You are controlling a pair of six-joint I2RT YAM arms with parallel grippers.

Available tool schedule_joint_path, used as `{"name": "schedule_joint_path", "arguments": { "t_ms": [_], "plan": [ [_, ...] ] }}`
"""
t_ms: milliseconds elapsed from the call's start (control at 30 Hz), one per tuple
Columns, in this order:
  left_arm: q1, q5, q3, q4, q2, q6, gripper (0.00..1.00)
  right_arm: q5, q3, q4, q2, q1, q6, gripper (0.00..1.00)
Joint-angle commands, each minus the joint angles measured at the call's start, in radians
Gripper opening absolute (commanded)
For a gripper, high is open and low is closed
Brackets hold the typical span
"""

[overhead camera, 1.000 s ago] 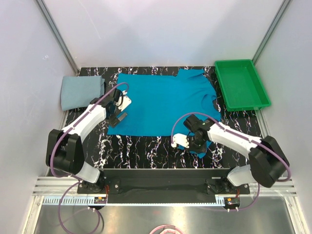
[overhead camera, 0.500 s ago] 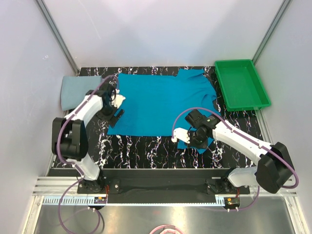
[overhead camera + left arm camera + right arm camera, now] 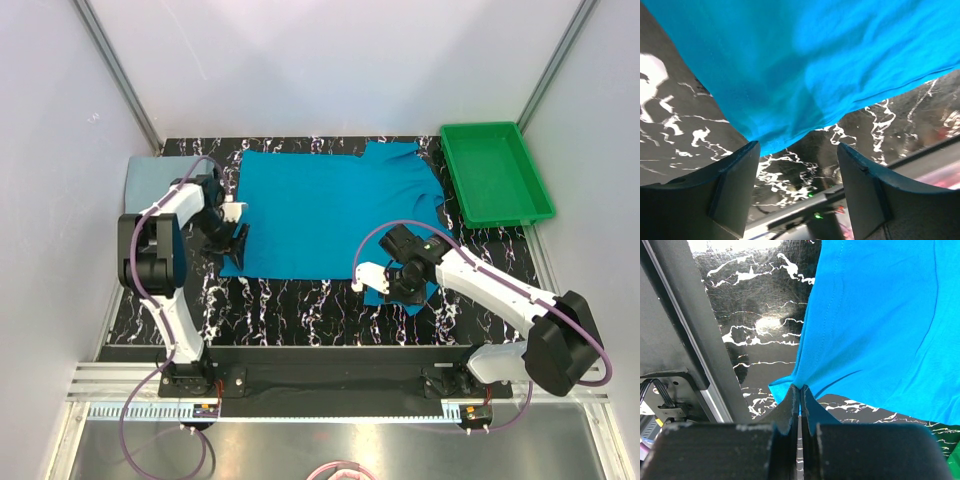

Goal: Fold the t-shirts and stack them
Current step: Fold the tshirt

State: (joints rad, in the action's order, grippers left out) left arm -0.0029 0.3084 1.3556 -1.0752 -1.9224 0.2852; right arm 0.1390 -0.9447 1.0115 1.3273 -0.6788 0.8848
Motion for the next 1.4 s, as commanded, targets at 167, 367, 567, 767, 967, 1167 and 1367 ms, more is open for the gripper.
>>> {"name": "schedule_joint_path", "arguments": {
  "t_ms": [167,367,567,767,967,1167,1367],
  "plan": [
    [0.084,0.080,-0.018,-0.046,0.020,-0.063,0.68,-0.015,-0.042,-0.013,0.009,-0.005,-0.009,0.00],
    [0.092,0.072,-0.033,-0.038,-0.006,-0.077,0.67,-0.019,-0.039,-0.021,0.009,-0.005,-0.007,0.00],
    [0.092,0.078,-0.026,-0.025,-0.059,-0.098,0.65,-0.029,-0.031,-0.027,0.000,-0.004,-0.012,0.00],
    [0.092,0.086,-0.019,-0.022,-0.079,-0.104,0.59,-0.036,-0.023,-0.033,-0.005,-0.004,-0.012,0.00],
    [0.095,0.103,-0.018,-0.031,-0.058,-0.093,0.04,-0.067,-0.003,-0.053,-0.014,0.002,-0.024,0.00],
    [0.106,0.104,-0.009,-0.051,-0.001,-0.087,0.00,-0.081,-0.029,-0.054,-0.054,0.093,-0.095,0.00],
    [0.118,0.084,0.039,-0.080,0.075,-0.072,0.00,-0.117,-0.029,-0.042,-0.137,0.177,-0.162,0.00]
  ]
}}
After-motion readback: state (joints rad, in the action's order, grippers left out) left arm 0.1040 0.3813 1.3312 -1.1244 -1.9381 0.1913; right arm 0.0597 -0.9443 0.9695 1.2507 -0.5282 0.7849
